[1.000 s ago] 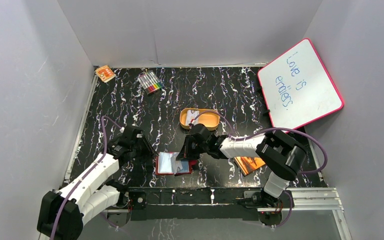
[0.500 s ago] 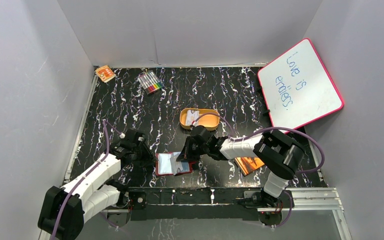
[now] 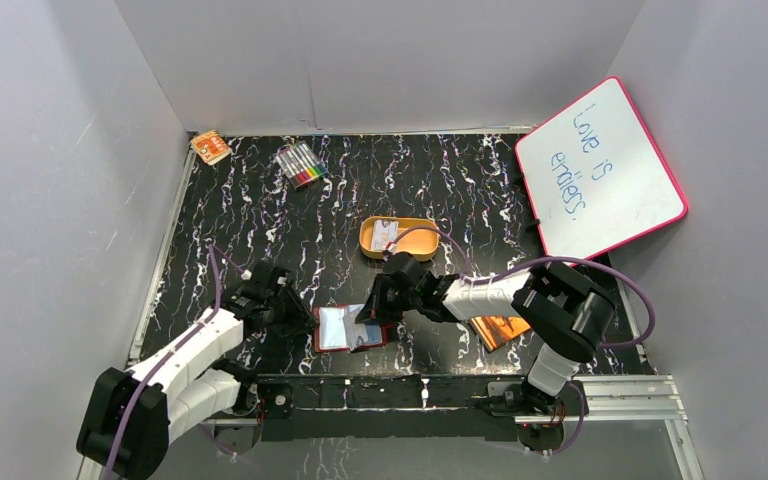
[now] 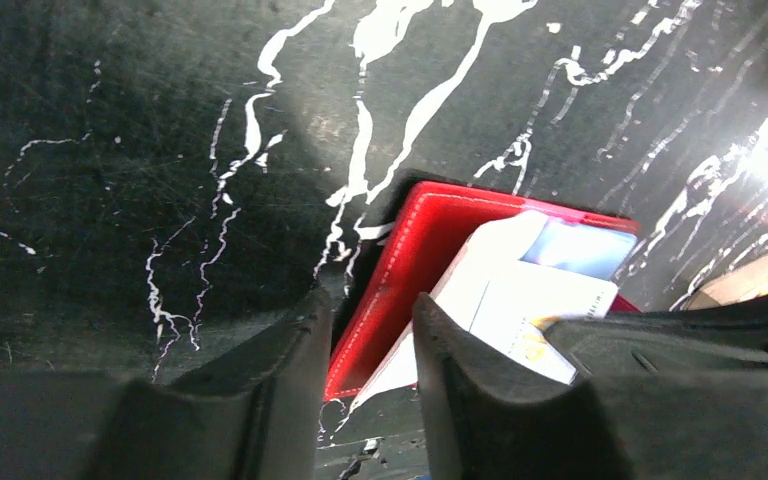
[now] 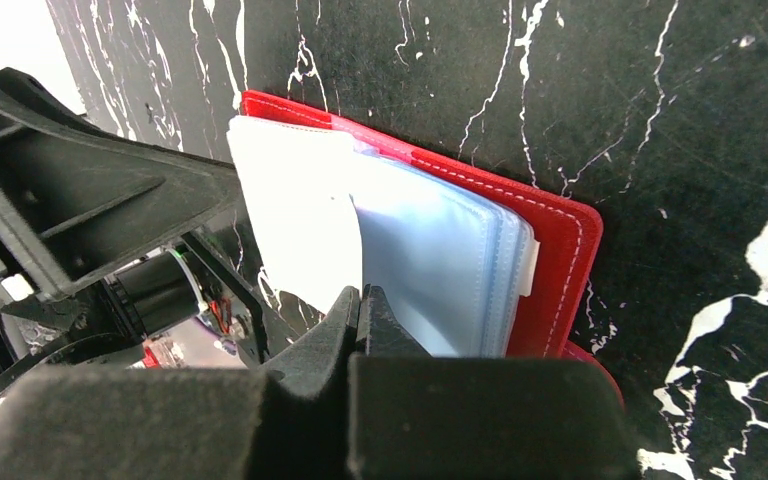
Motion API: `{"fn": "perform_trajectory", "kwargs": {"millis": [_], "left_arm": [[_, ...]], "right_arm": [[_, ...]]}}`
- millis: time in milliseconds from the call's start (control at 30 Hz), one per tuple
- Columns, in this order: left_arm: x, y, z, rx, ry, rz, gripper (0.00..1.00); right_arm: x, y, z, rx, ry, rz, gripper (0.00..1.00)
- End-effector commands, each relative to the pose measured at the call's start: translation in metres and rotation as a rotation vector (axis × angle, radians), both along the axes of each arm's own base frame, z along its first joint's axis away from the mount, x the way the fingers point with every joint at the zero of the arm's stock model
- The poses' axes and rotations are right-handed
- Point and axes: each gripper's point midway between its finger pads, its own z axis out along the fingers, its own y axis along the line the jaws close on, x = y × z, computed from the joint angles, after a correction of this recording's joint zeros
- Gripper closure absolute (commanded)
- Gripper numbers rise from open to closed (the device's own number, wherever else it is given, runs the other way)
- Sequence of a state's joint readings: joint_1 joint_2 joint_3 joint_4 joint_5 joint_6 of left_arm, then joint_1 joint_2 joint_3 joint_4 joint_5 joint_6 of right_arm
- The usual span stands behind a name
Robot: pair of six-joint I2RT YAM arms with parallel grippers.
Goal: Put the credit cards into the card holder
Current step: Insert the credit card into the card holder.
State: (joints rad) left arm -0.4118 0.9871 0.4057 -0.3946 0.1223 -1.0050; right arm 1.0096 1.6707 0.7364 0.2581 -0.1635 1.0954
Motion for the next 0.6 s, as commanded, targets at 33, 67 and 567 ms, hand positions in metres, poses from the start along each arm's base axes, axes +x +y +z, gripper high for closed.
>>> {"fn": "perform_trajectory", "kwargs": {"millis": [33, 67, 567], "left_arm": [[0.01, -0.007, 0.023, -0.048, -0.096, -0.021, 0.58], [0.011, -0.008, 0.025, -0.05, -0.106, -0.026, 0.56], [0.005, -0.005, 0.006, -0.006, -0.028, -0.062, 0.58]], "right_arm": [[0.0, -0.002, 0.004, -0.013, -0.031, 0.02, 1.0], [0.0, -0.001, 0.003, -0.012, -0.03, 0.023, 1.0], [0.005, 0.004, 0.023, -0.006, -0.077, 0.049, 1.0]]}}
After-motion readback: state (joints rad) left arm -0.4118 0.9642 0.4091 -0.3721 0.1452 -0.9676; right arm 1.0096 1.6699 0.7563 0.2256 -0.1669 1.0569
